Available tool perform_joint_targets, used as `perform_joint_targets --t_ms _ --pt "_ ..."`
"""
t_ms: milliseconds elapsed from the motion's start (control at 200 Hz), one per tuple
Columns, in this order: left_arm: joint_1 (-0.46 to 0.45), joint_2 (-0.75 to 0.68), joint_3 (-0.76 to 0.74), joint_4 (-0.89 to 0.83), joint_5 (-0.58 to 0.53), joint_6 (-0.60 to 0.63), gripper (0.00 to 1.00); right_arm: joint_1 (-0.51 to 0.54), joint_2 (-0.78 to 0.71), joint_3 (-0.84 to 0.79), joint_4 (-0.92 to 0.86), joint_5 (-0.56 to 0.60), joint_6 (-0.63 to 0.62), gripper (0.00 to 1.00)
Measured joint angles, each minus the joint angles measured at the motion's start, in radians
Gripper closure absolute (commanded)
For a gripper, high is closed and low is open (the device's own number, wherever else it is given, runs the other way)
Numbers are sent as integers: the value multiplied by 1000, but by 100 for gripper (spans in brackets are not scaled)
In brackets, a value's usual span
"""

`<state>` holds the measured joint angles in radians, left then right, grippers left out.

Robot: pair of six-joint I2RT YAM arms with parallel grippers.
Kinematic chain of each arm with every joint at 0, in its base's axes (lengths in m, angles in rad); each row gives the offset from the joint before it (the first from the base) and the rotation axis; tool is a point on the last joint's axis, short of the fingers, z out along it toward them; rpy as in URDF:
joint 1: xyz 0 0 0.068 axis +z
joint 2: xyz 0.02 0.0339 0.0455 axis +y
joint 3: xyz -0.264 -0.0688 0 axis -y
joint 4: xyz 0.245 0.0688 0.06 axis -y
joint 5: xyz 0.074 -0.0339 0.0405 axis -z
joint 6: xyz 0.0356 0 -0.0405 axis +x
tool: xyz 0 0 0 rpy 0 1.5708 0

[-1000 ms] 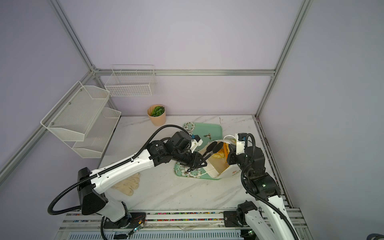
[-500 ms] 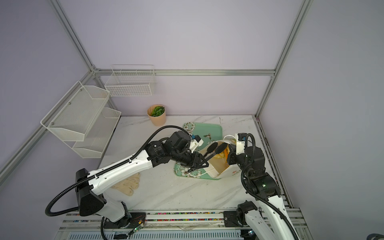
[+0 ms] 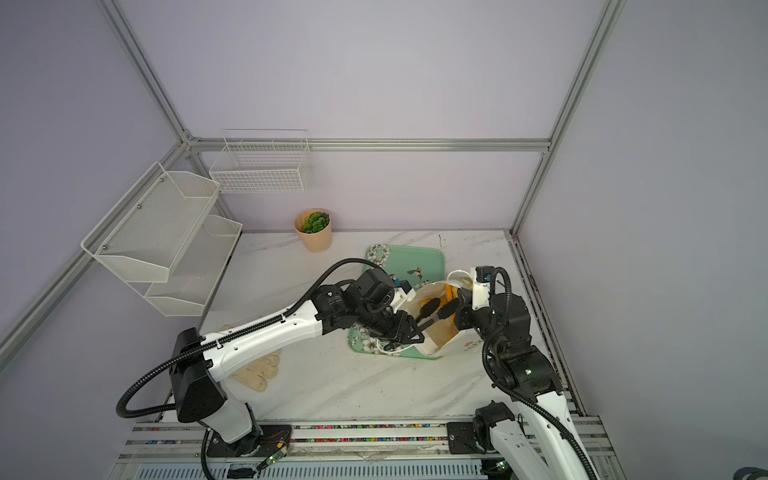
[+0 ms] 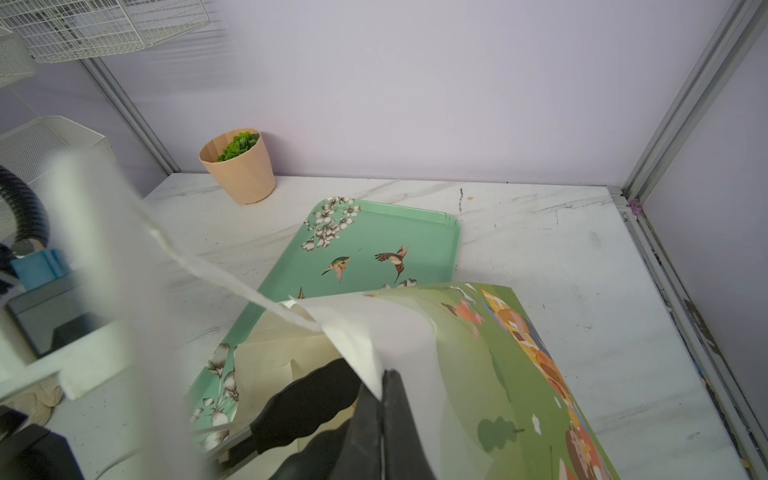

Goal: Take the fake bread out of the paper bag

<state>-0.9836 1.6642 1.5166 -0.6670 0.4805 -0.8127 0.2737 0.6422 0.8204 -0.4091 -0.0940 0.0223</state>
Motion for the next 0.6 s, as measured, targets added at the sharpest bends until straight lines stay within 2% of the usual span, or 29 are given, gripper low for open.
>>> perform_joint_targets --t_ms 600 --pt "-15 20 38 -8 3 0 54 0 -3 0 -1 0 -6 100"
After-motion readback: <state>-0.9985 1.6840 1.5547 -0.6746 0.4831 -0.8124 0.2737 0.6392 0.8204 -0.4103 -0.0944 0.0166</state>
